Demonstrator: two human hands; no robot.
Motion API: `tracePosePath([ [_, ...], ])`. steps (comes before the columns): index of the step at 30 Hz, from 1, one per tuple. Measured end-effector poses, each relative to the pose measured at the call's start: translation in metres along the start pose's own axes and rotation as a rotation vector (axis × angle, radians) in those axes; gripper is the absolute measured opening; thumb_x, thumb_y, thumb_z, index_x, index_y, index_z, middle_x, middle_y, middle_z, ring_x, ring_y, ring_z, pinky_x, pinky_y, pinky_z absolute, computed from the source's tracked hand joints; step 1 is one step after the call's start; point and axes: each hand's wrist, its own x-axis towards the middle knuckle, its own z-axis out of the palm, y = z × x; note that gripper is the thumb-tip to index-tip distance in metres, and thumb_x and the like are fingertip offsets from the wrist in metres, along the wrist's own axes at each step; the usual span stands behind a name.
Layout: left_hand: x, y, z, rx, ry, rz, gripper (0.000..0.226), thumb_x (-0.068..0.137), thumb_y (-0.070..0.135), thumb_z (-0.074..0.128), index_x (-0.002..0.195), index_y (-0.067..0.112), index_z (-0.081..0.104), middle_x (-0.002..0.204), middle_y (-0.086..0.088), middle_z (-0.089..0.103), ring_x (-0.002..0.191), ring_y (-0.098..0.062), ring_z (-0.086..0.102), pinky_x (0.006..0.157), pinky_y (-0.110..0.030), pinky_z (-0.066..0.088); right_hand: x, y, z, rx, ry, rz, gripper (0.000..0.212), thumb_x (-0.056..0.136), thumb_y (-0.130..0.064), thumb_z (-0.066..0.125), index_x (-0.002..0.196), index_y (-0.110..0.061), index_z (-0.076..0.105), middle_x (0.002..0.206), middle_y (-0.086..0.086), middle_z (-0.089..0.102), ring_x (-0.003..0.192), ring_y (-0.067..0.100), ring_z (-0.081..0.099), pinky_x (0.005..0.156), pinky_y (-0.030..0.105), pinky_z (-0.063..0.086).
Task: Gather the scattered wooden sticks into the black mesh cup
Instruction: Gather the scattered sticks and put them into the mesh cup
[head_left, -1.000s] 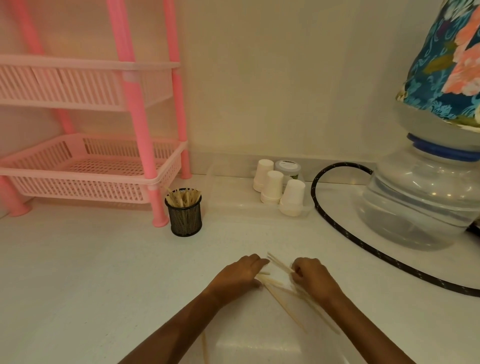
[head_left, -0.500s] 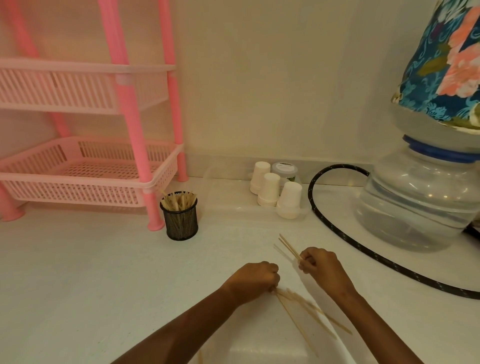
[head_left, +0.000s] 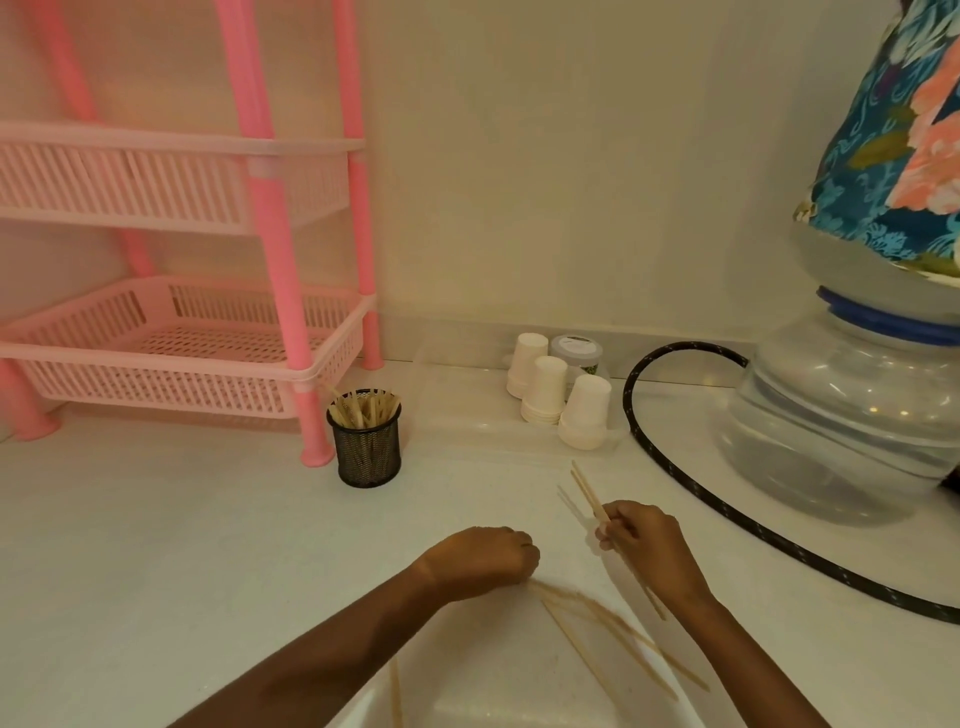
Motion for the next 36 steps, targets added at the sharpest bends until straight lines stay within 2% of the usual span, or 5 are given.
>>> tracePosePath([
  [9,-0.038,-0.05,-0.022,-0.641,0.572,-0.419,0.01,0.094,0.019,0.047,0.096,0.009,0.051,0.094,-0.009,0.072,0.087,-0.02,0.067,0.071,-0.024,0.044,0.026,-0.055,0.016,0.533,0.074,-0.06,0.019,0.089,0.003,0.048,0.086,-0.01,0.06,0.084,0.009,0.067,0.084,0.02,0.063,0.081,0.03,0.049],
  [14,-0.059,-0.084,-0.043,-1.194,1.072,-0.554,0.015,0.093,-0.005,0.039,0.093,0.006,0.049,0.081,-0.01,0.062,0.074,-0.01,0.067,0.078,-0.026,0.05,0.047,-0.099,0.047,0.668,0.064,-0.136,0.012,0.087,0.005,0.05,0.094,0.002,0.059,0.091,0.01,0.065,0.08,0.012,0.061,0.067,0.012,0.049],
  [19,-0.072,-0.111,-0.062,-1.175,1.362,-0.676,0.015,0.095,0.001,0.039,0.101,0.001,0.053,0.08,-0.011,0.062,0.068,-0.007,0.065,0.068,-0.023,0.055,0.067,-0.145,0.079,0.681,0.008,-0.207,0.015,0.086,0.004,0.053,0.084,-0.009,0.06,0.081,0.002,0.062,0.084,0.022,0.058,0.079,0.029,0.049],
  [29,-0.065,-0.123,-0.079,-1.0,1.464,-0.675,0.011,0.096,0.002,0.037,0.094,0.008,0.046,0.089,-0.013,0.06,0.09,-0.028,0.059,0.083,-0.038,0.046,0.098,-0.192,0.117,0.571,0.106,-0.268,0.012,0.088,-0.001,0.053,0.093,0.005,0.062,0.088,0.016,0.066,0.08,0.022,0.059,0.084,0.039,0.051],
  [36,-0.061,-0.128,-0.053,-0.839,1.26,-0.775,0.016,0.094,-0.002,0.04,0.095,-0.001,0.056,0.087,-0.012,0.065,0.078,-0.02,0.059,0.071,-0.008,0.045,0.1,-0.181,0.143,0.445,0.073,-0.251,0.014,0.087,0.002,0.051,0.094,0.002,0.063,0.097,0.019,0.067,0.089,0.027,0.063,0.077,0.024,0.049],
])
